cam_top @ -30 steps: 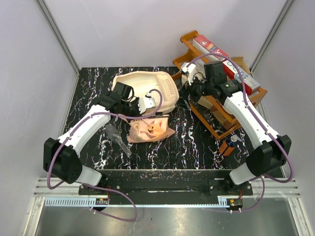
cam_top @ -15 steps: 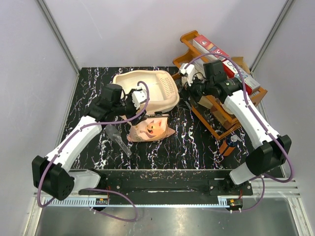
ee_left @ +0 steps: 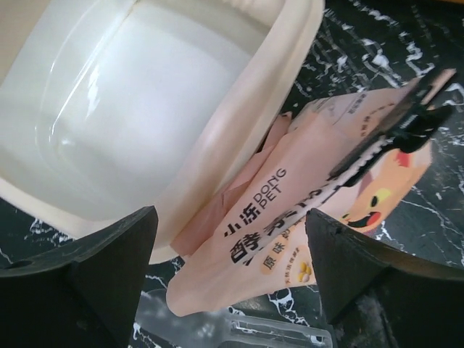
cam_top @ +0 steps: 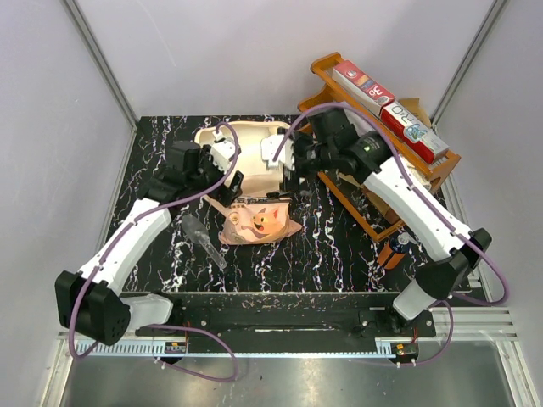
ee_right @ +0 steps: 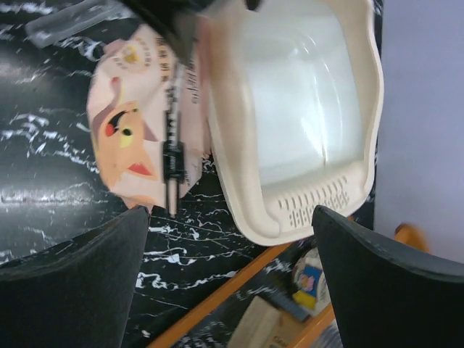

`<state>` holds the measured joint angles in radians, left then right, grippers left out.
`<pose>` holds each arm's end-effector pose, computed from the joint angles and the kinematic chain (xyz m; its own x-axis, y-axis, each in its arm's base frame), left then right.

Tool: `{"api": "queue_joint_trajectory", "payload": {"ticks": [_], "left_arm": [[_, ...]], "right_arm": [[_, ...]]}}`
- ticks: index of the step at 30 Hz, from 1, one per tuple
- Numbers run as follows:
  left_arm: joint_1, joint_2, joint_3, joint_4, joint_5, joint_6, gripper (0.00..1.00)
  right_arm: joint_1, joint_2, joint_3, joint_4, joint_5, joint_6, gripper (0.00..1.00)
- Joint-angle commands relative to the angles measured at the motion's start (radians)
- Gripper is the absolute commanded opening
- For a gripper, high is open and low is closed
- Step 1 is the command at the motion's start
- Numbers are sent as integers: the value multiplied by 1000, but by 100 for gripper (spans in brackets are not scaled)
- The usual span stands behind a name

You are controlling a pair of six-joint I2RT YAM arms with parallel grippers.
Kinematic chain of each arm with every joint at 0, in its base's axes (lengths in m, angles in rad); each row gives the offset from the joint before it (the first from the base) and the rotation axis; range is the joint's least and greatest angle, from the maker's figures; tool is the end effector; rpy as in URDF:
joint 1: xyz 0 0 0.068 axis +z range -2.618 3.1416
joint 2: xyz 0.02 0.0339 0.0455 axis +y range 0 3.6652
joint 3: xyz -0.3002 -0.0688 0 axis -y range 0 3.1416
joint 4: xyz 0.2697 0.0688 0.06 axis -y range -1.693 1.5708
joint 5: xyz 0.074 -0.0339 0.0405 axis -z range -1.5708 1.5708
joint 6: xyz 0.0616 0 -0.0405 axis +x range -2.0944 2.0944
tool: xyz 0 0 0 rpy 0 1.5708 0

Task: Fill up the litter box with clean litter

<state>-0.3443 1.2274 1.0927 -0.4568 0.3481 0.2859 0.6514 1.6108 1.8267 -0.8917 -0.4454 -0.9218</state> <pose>0.2788 -0.1223 0.3459 -0.3389 0.4032 -0.8501 0.7082 0.7042 0.0516 0.2890 0.2537 0.4488 0.3482 -0.6386 -0.6862 -0.8885 0.0084 -0.4587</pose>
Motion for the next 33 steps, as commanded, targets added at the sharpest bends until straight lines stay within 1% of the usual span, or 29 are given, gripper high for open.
{"api": "queue_joint_trajectory", "payload": {"ticks": [1, 2, 3, 4, 6, 8, 9, 10, 12, 14, 17, 19, 20, 21, 22, 23, 24, 25, 27, 28, 29, 31, 32, 33], "left_arm": [[1, 47, 39, -74, -181, 25, 89], [2, 56, 53, -83, -210, 32, 91], [2, 73, 61, -89, -248, 44, 91], [1, 84, 67, -92, -257, 70, 93], [1, 121, 79, -69, -320, 70, 93], [2, 156, 108, -56, -377, 21, 93], [1, 200, 149, -62, -388, -2, 93], [-4, 219, 174, -66, -399, -37, 93], [-25, 248, 212, -59, -426, -25, 93], [-41, 251, 225, -36, -416, -17, 93], [-39, 244, 243, -39, -408, -40, 93], [-33, 193, 195, -5, -377, -39, 93], [-33, 172, 171, 10, -354, -30, 93], [-30, 125, 150, 23, -319, -19, 93], [-27, 97, 98, 55, -302, -2, 93], [-24, 42, 75, 69, -263, 8, 93], [-19, 12, 47, 81, -238, 21, 93], [-18, -17, 23, 108, -218, 50, 93], [-16, -106, -45, 141, -173, 71, 93], [-15, -133, -62, 153, -157, 88, 93], [-15, -184, -91, 155, -120, 93, 93], [-15, -218, -106, 120, -60, 122, 93], [-13, -236, -108, 100, 3, 130, 93], [-16, -241, -109, 81, 26, 136, 93]], "right_arm": [[74, -61, 49, -227, 109, -319, 100], [80, -64, 48, -265, 134, -424, 100], [85, -75, 42, -307, 186, -474, 100], [86, -81, 30, -311, 212, -556, 100], [88, -107, -13, -261, 240, -563, 100], [100, -97, 3, -294, 249, -577, 100], [114, -92, 19, -355, 261, -601, 100], [140, -88, 32, -361, 264, -621, 100], [158, -74, 66, -346, 249, -621, 100], [174, -51, 88, -343, 261, -606, 100], [157, -37, 100, -346, 319, -496, 100], [133, -43, 79, -306, 310, -383, 100], [104, -57, 38, -284, 280, -340, 100], [90, -71, 2, -182, 271, -281, 100], [79, -81, -71, -133, 263, -194, 100], [70, -101, -105, -84, 246, -151, 100], [45, -109, -137, 35, 240, -100, 100], [41, -114, -179, 93, 241, 19, 100], [16, -115, -181, 192, 241, 143, 100], [-2, -118, -172, 221, 235, 302, 100], [-24, -127, -165, 241, 185, 377, 100], [-88, -147, -171, 266, 92, 537, 100], [-101, -169, -185, 281, -6, 573, 100], [-110, -175, -196, 293, -60, 598, 100]]}}
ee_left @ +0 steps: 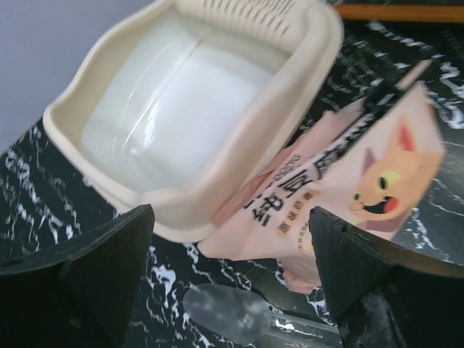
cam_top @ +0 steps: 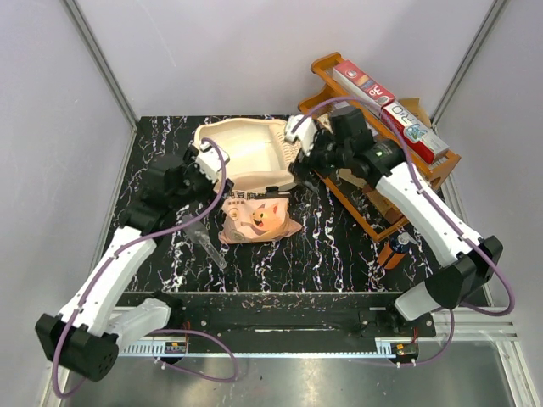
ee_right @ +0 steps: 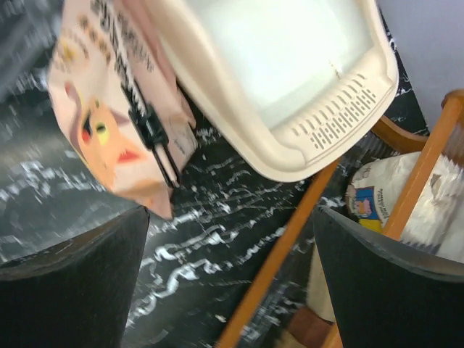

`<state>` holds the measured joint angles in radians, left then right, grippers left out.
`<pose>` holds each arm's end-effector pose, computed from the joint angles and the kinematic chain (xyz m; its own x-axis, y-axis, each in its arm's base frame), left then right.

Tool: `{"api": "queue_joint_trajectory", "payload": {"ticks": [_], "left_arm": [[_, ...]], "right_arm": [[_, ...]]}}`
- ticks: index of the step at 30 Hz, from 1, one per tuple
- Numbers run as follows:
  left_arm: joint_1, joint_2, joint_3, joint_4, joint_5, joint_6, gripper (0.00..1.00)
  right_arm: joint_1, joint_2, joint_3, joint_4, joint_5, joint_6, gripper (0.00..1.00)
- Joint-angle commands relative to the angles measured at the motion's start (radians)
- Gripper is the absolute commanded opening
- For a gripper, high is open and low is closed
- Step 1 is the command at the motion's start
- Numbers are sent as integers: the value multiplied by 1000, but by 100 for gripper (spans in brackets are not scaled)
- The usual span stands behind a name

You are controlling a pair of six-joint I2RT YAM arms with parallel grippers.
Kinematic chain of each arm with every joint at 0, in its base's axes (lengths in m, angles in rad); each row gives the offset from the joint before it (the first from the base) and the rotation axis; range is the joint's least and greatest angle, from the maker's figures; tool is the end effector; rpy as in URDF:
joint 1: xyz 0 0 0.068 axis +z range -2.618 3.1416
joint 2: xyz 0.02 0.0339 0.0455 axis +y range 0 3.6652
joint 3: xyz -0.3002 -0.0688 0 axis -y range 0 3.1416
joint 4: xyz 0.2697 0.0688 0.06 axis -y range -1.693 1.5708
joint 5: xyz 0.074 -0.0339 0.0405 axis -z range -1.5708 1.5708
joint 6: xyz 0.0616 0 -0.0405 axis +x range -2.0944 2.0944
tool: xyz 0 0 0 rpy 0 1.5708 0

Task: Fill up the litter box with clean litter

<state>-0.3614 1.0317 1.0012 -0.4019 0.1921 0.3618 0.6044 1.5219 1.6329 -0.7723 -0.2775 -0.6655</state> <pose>0.2385 -0.1027 0.3665 -0.1864 0.4419 -0.8775 0.6150 0.7490 0.2466 0.2964 0.2252 0.4210 0.0498 -0.6873 -0.7247 -0.8819 0.3104 -0.3549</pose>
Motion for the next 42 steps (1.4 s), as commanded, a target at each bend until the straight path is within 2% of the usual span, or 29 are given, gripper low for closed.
{"api": "queue_joint_trajectory", "payload": {"ticks": [1, 2, 3, 9, 18, 22, 32, 36, 42], "left_arm": [[1, -50, -18, 6, 191, 54, 93], [1, -55, -19, 6, 193, 42, 93], [2, -58, -21, 6, 193, 29, 93], [15, -78, -6, -35, 228, -50, 92], [32, -85, 4, -95, 239, -70, 91], [47, -85, 23, -117, 222, -57, 91], [64, -85, 36, -146, 221, -44, 91], [73, -88, 33, -149, 218, -40, 91], [78, -90, 19, -149, 221, -40, 91]], "right_arm": [[-69, -92, -31, 174, -285, 348, 100], [-68, -97, -47, 169, -418, 322, 100], [-68, -98, -68, 154, -472, 290, 100], [-66, 1, -102, 150, -618, 212, 97], [-29, 136, -22, 188, -503, 100, 96], [-17, 191, 18, 191, -474, 66, 92], [20, 262, 30, 202, -402, -14, 76], [20, 268, 31, 220, -405, -16, 61], [29, 281, 38, 222, -371, -52, 58]]}}
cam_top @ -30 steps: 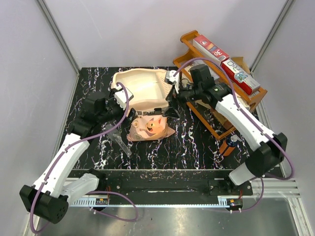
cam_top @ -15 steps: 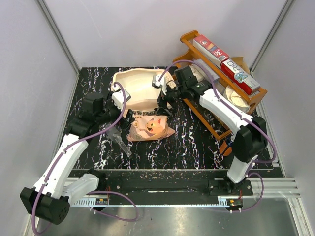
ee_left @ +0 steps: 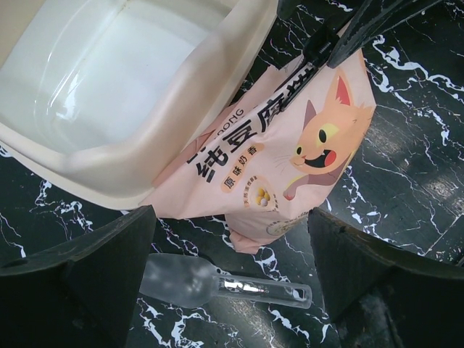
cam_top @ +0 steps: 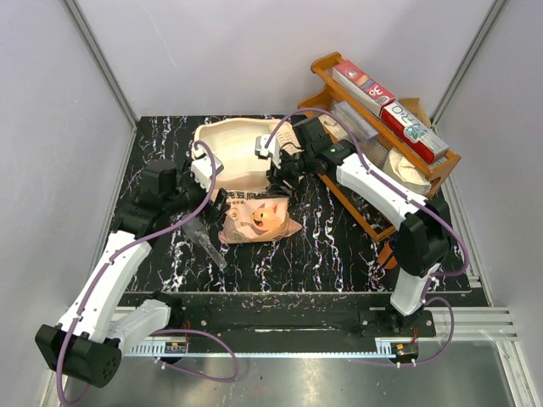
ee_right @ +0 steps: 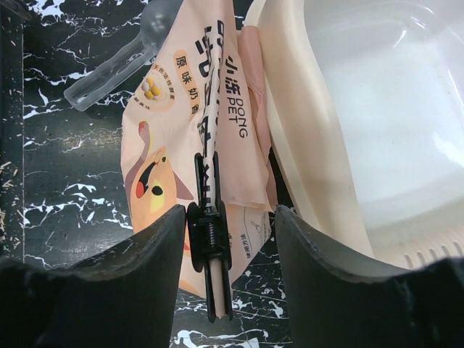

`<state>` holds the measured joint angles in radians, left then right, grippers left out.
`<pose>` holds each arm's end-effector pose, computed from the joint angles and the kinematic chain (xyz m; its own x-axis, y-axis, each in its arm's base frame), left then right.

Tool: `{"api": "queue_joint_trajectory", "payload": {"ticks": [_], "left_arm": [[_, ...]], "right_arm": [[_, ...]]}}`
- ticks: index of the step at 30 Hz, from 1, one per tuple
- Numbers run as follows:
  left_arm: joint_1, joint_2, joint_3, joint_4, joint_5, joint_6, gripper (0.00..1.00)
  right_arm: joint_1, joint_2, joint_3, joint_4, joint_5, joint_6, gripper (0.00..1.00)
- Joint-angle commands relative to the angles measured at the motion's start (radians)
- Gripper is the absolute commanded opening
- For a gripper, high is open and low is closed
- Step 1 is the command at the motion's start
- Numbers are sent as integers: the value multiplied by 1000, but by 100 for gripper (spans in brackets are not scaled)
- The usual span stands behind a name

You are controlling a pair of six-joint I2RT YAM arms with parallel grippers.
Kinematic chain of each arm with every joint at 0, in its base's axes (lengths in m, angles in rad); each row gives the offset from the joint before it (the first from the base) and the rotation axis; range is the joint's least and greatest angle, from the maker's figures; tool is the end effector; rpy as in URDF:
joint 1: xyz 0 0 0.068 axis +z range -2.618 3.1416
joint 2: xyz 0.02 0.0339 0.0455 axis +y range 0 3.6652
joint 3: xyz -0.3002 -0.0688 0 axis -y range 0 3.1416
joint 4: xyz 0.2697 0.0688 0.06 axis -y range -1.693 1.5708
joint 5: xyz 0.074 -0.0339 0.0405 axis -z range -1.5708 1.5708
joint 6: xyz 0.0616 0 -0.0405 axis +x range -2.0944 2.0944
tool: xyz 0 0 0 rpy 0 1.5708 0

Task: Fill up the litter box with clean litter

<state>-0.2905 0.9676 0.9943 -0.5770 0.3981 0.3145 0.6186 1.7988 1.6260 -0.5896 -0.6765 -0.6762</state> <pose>0.2127 -0.0885 0.3595 -0.2968 0.3864 -0.8733 0.7071 0.7035 0.0709 0.3460 0.2936 0.3344 0.0750 -0.5456 -0.8347 -0.9925 0.0401 -0.1153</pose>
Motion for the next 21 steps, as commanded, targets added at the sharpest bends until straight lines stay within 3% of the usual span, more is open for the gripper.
{"api": "queue_joint_trajectory", "payload": {"ticks": [1, 4, 7, 12, 21], "left_arm": [[8, -26, 24, 26, 16, 8, 91], [8, -27, 18, 26, 15, 12, 91], [10, -26, 9, 26, 15, 17, 90], [10, -24, -3, 26, 19, 37, 90], [10, 16, 10, 71, 42, 80, 90]], "right_arm": [[16, 7, 46, 39, 31, -46, 56], [21, 13, 49, 31, 34, -63, 50], [26, 13, 55, 10, 44, -97, 38], [27, 2, 83, -61, 46, -172, 2], [24, -130, 152, -90, 54, -123, 0]]}}
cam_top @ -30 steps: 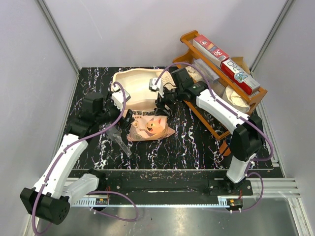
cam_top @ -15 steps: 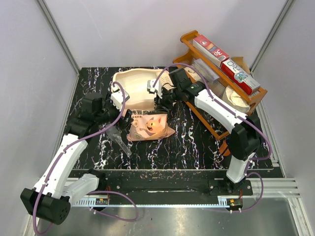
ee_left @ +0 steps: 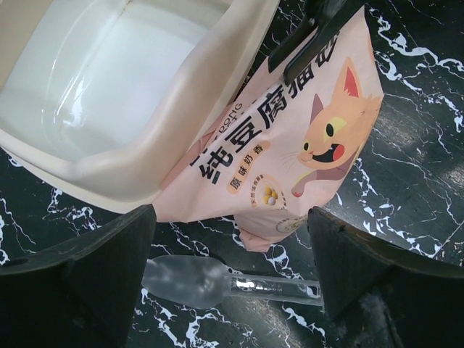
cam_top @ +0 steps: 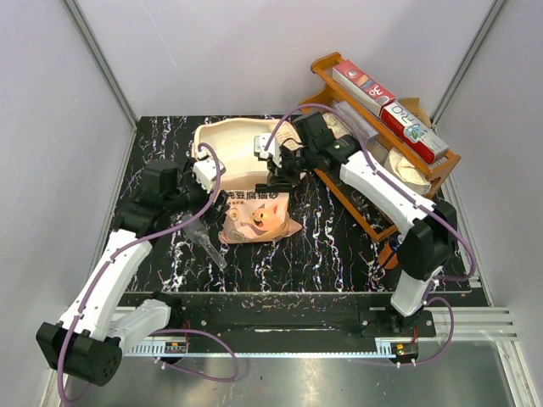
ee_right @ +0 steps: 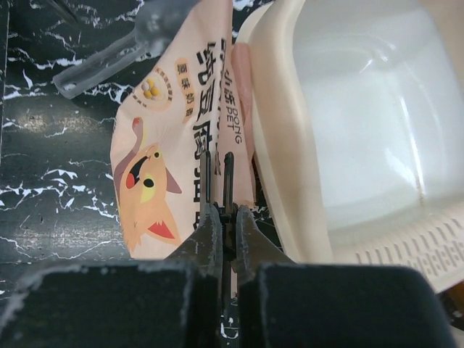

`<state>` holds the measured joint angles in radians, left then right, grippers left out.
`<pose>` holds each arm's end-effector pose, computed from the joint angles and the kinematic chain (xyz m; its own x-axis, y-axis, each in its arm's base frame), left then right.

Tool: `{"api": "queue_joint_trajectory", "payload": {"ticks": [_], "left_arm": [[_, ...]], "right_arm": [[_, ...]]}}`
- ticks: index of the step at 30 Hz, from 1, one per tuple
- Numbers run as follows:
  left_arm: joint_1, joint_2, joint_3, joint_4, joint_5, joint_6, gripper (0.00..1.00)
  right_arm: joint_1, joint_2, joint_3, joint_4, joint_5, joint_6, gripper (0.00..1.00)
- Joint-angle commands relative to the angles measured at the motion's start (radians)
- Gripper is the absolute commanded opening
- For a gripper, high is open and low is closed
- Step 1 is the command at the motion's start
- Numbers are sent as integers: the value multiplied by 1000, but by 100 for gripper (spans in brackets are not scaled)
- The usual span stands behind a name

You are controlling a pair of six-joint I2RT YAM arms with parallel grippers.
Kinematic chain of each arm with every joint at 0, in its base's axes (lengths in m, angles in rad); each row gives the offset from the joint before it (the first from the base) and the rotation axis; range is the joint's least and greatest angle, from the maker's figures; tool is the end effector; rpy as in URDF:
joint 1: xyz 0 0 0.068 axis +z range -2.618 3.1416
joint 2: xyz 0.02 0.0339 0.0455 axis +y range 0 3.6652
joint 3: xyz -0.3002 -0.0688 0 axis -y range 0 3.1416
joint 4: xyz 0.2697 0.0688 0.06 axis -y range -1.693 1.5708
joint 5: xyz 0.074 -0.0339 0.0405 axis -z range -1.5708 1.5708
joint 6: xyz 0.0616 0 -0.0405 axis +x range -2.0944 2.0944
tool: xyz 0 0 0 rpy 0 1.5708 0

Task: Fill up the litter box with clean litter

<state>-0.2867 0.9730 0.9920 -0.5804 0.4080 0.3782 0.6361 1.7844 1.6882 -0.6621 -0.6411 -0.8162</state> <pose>0.2138 -0.0885 0.3573 -0.2598 0.4299 -0.8647 0.7292 0.6744 0.1163 0.3380 0.2954 0.3559 0.2224 -0.5616 -0.7970 -0.9684 -0.0327 -0.2472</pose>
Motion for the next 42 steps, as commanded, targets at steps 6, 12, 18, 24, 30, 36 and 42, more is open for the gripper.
{"api": "queue_joint_trajectory", "payload": {"ticks": [6, 12, 18, 24, 30, 36, 42], "left_arm": [[6, 35, 17, 166, 110, -48, 90], [6, 53, 25, 255, 126, -172, 91], [47, 96, 13, 265, -158, -475, 98], [92, 139, -24, 194, -216, -654, 99], [172, 162, -90, 218, -166, -864, 99], [241, 200, -102, 244, -104, -947, 98], [259, 268, -165, 411, 106, -1056, 87]], "right_arm": [[-27, -238, -45, -37, 171, 257, 0], [-53, -431, -385, -76, 227, 413, 0], [-76, -474, -646, -19, 137, 449, 8], [-108, -412, -751, 90, -15, 575, 12], [-161, -283, -739, 113, -94, 589, 37], [-164, -191, -601, 64, -85, 539, 66], [-205, -157, -296, -45, -188, 567, 80]]}}
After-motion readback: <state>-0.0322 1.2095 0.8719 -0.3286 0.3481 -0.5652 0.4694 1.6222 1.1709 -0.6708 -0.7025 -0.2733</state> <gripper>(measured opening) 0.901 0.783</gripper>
